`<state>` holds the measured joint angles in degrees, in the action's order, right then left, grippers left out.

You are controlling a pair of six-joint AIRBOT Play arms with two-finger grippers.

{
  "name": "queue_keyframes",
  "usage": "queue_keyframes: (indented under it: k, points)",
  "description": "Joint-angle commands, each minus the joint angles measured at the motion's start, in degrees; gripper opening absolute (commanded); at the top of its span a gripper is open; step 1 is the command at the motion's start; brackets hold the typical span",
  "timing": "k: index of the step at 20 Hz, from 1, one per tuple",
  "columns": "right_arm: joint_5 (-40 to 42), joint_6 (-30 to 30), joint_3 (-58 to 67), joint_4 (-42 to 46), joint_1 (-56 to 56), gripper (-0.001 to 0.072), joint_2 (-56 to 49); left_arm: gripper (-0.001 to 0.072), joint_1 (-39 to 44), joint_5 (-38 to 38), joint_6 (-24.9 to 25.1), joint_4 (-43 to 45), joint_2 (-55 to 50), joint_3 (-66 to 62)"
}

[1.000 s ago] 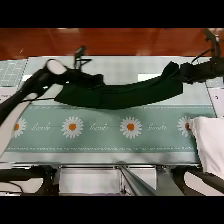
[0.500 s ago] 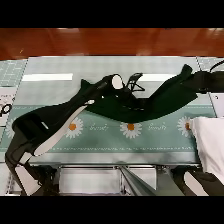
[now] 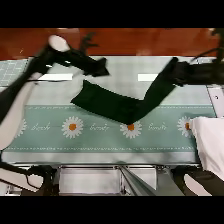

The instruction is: Fold the shirts.

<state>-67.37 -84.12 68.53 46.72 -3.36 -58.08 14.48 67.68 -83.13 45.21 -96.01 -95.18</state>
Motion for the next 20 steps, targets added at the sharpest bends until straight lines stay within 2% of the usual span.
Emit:
queue_keyframes:
  k: [1,4,6,10,13,14,15,16,18,20]
  points:
    - [12.1,-0.2,3.6,-4.5,-12.4,0.0024,-12.0,0.0019,-14.1,2.2,5.4,-0.2,13.1,8.6]
    - [15.2,0.7,14.3,-6.8,-20.1,0.0024,-27.5,0.0018,-22.3,2.0,9.7,-0.2,24.9,21.4]
    - [15.1,0.7,21.4,-8.7,-22.9,0.0024,-36.9,0.0018,-25.3,1.8,10.8,-0.2,31.4,30.1]
    - [15.3,0.7,30.5,-11.9,-26.5,0.0024,-49.1,0.0018,-25.5,-1.4,12.0,-0.3,39.8,43.4]
    - [15.6,0.5,33.8,-14.2,-28.2,0.0027,-53.6,0.0019,-24.3,-2.9,12.0,-0.5,40.1,48.0]
    - [16.0,0.5,33.8,-15.2,-28.6,0.0106,-54.3,0.0018,-23.8,-3.8,12.0,-0.7,39.9,48.7]
    - [16.2,0.5,33.8,-15.8,-28.9,0.0282,-54.8,0.0018,-23.2,-5.2,12.0,-0.7,39.8,49.3]
    - [16.1,0.8,33.8,-15.7,-29.1,0.042,-55.1,0.0018,-22.8,-6.8,12.0,-0.7,39.6,49.6]
    - [13.0,0.6,33.8,-15.6,-28.3,0.0414,-54.6,0.0018,-22.3,-9.8,12.0,-0.7,39.1,49.6]
    - [4.6,-0.9,33.8,-15.4,-25.0,0.0412,-52.3,0.0018,-23.8,-11.3,11.9,-0.8,39.2,49.2]
